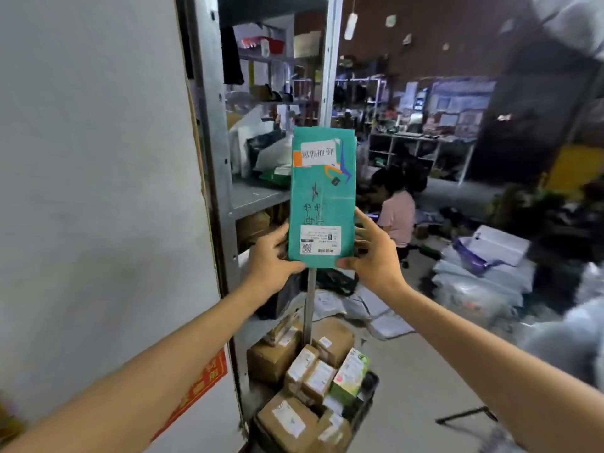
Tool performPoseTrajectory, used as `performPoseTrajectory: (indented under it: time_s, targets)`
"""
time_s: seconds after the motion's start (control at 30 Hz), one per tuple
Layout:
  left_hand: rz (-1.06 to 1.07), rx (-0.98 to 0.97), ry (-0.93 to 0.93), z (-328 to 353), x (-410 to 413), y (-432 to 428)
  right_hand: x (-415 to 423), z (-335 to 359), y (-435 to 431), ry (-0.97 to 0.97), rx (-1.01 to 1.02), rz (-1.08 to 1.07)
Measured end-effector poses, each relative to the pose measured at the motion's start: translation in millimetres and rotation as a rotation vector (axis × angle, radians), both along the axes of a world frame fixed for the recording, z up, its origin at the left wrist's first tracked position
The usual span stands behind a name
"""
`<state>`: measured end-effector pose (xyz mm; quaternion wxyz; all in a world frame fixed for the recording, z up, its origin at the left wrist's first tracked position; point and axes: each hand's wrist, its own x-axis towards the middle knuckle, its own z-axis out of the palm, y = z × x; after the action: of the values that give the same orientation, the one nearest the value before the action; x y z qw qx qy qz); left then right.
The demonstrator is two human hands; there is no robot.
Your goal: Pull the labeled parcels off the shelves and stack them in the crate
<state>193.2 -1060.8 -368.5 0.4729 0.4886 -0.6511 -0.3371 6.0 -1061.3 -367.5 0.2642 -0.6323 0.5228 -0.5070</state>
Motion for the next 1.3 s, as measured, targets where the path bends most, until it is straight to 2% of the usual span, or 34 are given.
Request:
performPoseTrajectory:
  time_s: [0.27, 0.53, 0.77, 1.0, 1.13, 1.3]
  targets:
    - [-0.285, 0.033, 0.000, -17, -18, -62, -8, -16, -6, -0.007, 0.014, -0.290]
    - [-0.436, 0.045, -0.030, -61, -17, -92, -2, -58, -10, 0.003, 0.092, -0.416]
    - [-0.490, 0.270, -0.045, -170, -11, -125, 8, -168, -33, -0.046, 0.224, -0.453]
    - [-0.460, 0.474, -0.108, -285, -16, -161, 4, -292, -68, -0.204, 0.397, -0.422]
    - [-0.406, 0.625, -0.070, -337, -33, -171, -11, -352, -83, -0.229, 0.533, -0.409]
    - [-0.372, 0.711, -0.039, -400, -57, -180, -34, -413, -93, -0.277, 0.638, -0.414]
